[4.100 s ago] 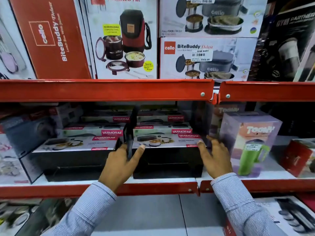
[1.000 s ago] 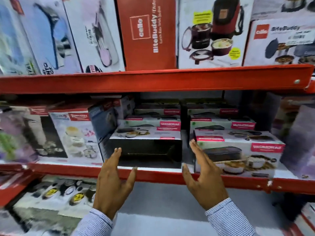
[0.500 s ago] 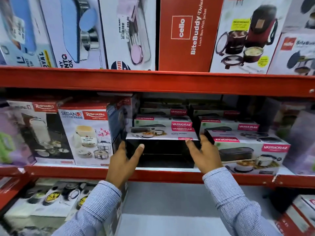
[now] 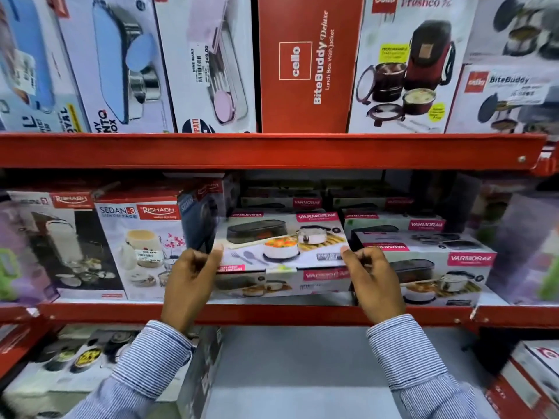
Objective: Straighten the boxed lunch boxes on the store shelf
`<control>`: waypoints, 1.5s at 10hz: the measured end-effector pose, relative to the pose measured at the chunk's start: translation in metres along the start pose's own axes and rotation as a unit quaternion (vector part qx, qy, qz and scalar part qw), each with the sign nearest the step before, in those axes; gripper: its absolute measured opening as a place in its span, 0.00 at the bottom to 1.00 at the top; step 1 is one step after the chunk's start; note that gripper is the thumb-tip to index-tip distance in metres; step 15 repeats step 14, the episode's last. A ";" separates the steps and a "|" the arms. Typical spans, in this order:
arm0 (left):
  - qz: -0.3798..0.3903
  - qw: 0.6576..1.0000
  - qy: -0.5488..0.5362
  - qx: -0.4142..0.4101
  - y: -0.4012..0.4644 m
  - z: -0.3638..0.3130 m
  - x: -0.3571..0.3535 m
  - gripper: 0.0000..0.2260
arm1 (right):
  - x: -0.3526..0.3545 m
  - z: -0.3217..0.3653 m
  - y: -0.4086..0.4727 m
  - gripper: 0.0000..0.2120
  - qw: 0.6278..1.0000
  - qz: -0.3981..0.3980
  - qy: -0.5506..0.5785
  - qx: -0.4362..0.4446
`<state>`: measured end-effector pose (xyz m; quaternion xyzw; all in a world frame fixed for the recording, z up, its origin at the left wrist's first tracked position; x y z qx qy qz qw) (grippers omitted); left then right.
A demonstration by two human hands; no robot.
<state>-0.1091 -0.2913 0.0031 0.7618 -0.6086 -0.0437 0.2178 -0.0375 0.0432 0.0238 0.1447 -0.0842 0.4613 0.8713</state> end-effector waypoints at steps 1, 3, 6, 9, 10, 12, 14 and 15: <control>-0.007 1.000 0.011 -0.002 0.001 0.010 0.001 0.13 | -0.001 -0.005 0.002 0.12 0.998 -0.029 -0.047 0.019; 0.035 0.999 -0.009 -0.003 -0.003 0.023 -0.014 0.21 | -0.024 -0.020 0.007 0.17 0.988 -0.019 -0.148 0.037; 0.043 0.999 0.027 0.020 -0.007 0.046 -0.025 0.23 | -0.044 -0.048 0.011 0.08 0.972 -0.022 -0.232 0.000; 0.055 0.996 0.063 -0.021 -0.004 0.049 -0.027 0.21 | -0.041 -0.051 0.008 0.08 0.971 -0.040 -0.234 0.019; 0.064 0.995 0.070 -0.025 -0.006 0.051 -0.027 0.21 | -0.038 -0.052 0.005 0.10 0.969 -0.042 -0.240 0.025; 0.074 0.993 0.081 -0.038 -0.009 0.050 -0.028 0.23 | -0.036 -0.056 0.003 0.11 0.970 -0.038 -0.241 0.018; 0.052 0.978 0.187 -0.082 -0.018 0.038 -0.020 0.28 | -0.027 -0.057 -0.009 0.18 0.971 -0.048 -0.235 0.023; 0.052 0.978 0.187 -0.082 -0.018 0.038 -0.020 0.28 | -0.027 -0.057 -0.009 0.18 0.971 -0.048 -0.235 0.023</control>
Point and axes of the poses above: each hand's wrist, its own y-axis towards the middle knuckle, its own x-axis out of the back of the hand, z = x × y, the point moved 9 cm from there along y, towards the middle knuckle, and after that the axes turned 8 degrees about -x, right-handed, at the moved point
